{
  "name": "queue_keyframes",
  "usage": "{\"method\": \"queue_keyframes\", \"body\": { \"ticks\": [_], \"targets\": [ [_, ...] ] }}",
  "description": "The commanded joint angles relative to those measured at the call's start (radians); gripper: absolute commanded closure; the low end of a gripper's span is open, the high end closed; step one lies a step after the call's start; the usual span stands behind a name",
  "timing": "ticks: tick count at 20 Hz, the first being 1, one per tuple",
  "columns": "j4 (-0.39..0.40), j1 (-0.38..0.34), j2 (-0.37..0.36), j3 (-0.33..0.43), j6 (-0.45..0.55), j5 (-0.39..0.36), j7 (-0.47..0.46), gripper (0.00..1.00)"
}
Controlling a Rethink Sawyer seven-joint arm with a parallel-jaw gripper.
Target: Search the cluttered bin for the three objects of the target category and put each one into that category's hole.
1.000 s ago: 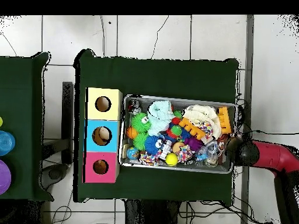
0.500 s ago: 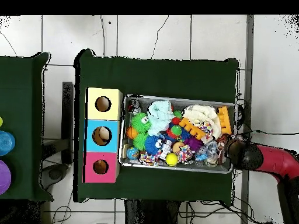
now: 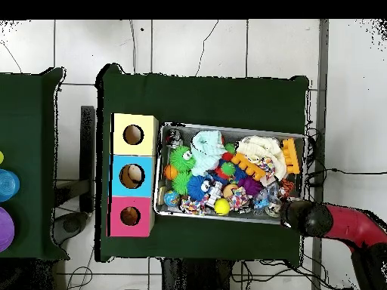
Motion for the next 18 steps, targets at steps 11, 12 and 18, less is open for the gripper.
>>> {"method": "queue_keyframes", "body": {
  "ticks": [11,12,18],
  "targets": [
    [0.093,-0.024,-0.002,0.016,0.102,-0.040,-0.084,0.00],
    [0.096,-0.019,-0.008,0.017,0.097,-0.040,-0.077,0.00],
    [0.072,-0.024,-0.006,0.041,0.057,-0.060,-0.100,0.00]
  ]
}}
